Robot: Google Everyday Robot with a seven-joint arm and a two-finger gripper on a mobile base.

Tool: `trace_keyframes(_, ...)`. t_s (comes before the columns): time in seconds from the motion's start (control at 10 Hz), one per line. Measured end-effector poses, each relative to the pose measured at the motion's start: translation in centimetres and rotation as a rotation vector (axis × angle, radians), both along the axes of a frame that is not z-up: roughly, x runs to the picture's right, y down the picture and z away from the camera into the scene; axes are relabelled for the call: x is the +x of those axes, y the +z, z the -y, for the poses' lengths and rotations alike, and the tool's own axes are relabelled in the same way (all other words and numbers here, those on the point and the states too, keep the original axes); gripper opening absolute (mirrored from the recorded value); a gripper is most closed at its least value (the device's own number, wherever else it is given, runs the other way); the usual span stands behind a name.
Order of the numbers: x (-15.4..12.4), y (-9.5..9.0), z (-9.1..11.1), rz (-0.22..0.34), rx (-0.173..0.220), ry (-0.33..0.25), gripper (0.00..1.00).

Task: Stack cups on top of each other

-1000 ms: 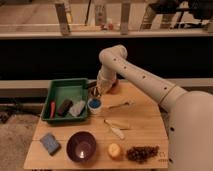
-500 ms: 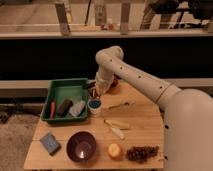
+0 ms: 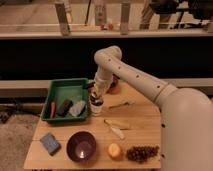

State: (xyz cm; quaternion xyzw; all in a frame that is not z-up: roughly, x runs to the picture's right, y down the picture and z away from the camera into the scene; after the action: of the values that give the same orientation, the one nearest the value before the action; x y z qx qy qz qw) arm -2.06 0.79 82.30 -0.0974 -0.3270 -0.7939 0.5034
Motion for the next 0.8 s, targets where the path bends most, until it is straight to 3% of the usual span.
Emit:
trace_keyframes(0.3,0.0,-0.1,0.3,-0.029,0.022,0.032,0.8)
trace_keyframes(0.7,1.3,-0.4,1.3,-0.013,0.05,0.157,0.8)
trace_keyframes(0.8,1.4,-0.4,1.3,-0.012,0.049,0.161,0.8)
